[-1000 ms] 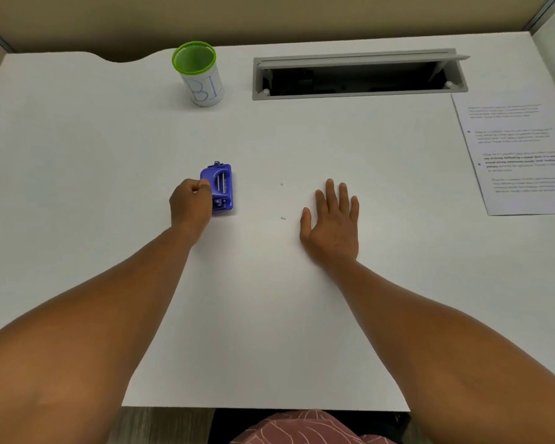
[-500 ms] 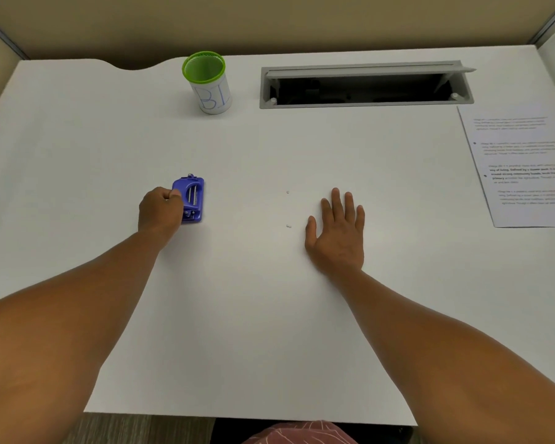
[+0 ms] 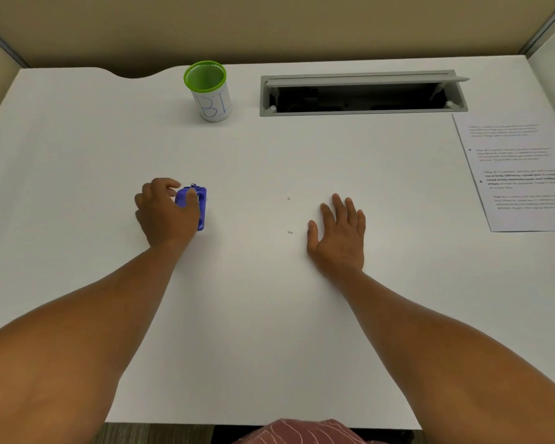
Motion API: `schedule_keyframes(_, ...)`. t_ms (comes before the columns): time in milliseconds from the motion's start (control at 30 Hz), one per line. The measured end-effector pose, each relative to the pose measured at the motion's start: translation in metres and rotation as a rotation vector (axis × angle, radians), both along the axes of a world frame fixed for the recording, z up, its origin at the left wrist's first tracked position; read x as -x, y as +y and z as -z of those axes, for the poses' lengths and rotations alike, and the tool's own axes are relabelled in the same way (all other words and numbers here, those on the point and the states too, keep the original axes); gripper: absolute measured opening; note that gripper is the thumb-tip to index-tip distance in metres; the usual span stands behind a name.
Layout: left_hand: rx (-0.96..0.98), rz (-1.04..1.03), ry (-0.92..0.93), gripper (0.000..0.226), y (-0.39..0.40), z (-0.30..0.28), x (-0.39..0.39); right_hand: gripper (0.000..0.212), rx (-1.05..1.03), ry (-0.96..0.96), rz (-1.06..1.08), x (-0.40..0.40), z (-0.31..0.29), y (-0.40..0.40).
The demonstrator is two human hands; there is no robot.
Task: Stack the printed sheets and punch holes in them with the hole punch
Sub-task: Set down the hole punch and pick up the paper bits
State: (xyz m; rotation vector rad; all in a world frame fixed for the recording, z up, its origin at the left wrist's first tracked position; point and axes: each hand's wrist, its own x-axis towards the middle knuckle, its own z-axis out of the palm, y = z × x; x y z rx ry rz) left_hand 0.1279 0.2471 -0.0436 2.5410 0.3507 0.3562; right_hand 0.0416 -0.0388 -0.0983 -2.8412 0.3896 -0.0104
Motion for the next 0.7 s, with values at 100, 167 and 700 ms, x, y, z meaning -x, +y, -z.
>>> schedule_keyframes(100, 0.023, 0.187, -0.041, 0.009, -0.030, 0.000, 0.009, 0.060, -0.036, 0.012, 0.002, -0.006, 0.001, 0.001)
schedule_keyframes(167, 0.083, 0.295, 0.020, 0.007, -0.056, 0.004, 0.019, 0.060, -0.053, 0.027, -0.011, -0.010, 0.001, 0.001)
schedule_keyframes(700, 0.159, 0.378, 0.174, 0.034, -0.123, 0.024, 0.067, 0.059, -0.090, 0.057, -0.043, -0.012, 0.001, -0.002)
